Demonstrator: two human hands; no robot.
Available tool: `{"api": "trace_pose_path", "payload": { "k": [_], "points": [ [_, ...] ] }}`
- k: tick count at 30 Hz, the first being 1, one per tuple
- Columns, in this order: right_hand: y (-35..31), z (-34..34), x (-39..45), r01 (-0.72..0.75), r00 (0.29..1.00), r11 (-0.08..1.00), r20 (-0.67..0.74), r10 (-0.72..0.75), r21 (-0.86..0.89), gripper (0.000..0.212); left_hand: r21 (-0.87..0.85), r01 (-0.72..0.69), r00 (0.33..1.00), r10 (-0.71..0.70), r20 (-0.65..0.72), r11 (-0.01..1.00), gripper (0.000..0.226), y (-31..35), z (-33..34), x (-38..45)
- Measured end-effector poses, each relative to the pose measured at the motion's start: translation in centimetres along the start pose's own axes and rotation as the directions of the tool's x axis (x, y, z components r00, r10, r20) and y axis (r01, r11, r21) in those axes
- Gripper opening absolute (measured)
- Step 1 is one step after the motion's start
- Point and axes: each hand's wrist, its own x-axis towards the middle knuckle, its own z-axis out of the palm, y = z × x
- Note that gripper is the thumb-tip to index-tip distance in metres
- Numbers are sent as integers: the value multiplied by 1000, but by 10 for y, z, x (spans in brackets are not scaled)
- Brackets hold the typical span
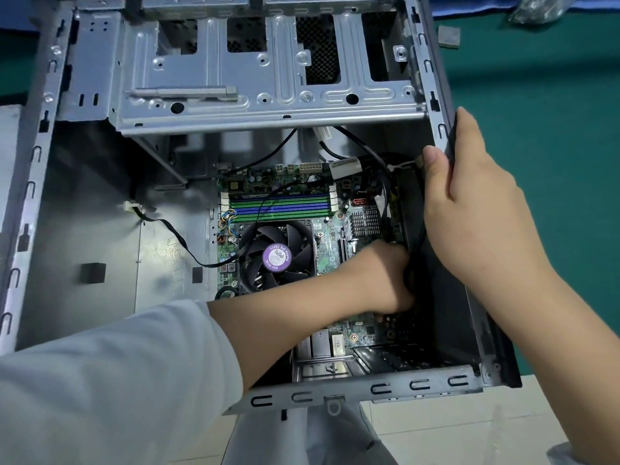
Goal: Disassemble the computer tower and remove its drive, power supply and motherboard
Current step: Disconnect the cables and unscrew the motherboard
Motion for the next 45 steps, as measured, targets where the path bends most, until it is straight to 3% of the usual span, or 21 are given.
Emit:
{"api": "trace_pose_path", "payload": {
  "k": [3, 7, 10, 14, 17, 21, 23, 25, 27, 30, 38, 42, 45],
  "points": [
    [0, 0, 0, -7, 1000, 1000, -1, 7, 4, 53, 73, -35, 999, 34, 13, 997, 28, 3, -1, -2],
    [-1, 0, -1, -7, 1000, 1000, -5, 7, 4, 53, 273, -232, 973, 222, 66, 934, 31, 12, -1, -5],
    [-1, 0, -1, -8, 1000, 1000, -4, 8, -5, 53, 198, -198, 980, 191, 53, 960, 20, 8, -2, -3],
    [0, 1, -1, -11, 1000, 1000, -4, 11, 1, 52, -19, -46, 998, 46, 33, 999, 37, -2, -2, -3],
    [0, -1, -1, -3, 1000, 1000, -7, 4, 10, 52, -90, -11, 998, 16, 54, 996, 24, -3, -2, -3],
    [0, 0, -1, 0, 1000, 1000, -10, 0, 5, 52, 209, -187, 982, 181, 46, 960, 25, 8, 1, -5],
    [0, 0, -1, 1, 1000, 1000, -11, -1, 5, 52, 262, -235, 972, 226, 63, 936, 29, 10, 2, -6],
    [0, 0, -1, 1, 1000, 1000, -5, -1, 7, 52, 215, -202, 979, 194, 57, 955, 33, 5, 2, -4],
    [0, 0, 0, 0, 1000, 1000, -2, 0, 5, 53, 63, -110, 994, 108, 34, 992, 35, -1, 0, -3],
    [0, 0, -1, -1, 1000, 1000, -2, 1, 9, 52, -75, -22, 999, 25, 42, 997, 22, -4, -1, -2],
    [-1, 0, -1, -2, 1000, 1000, -10, 2, 0, 52, 218, -220, 975, 212, 60, 951, 29, 6, 0, -4],
    [-1, 0, 0, 1, 1000, 1000, -7, -1, 0, 52, 62, -109, 994, 108, 22, 992, 35, -2, -1, -3],
    [-1, 0, -2, -6, 1000, 1000, -11, 6, 0, 52, -71, -22, 999, 23, 24, 997, 23, -5, 0, -1]
  ]
}}
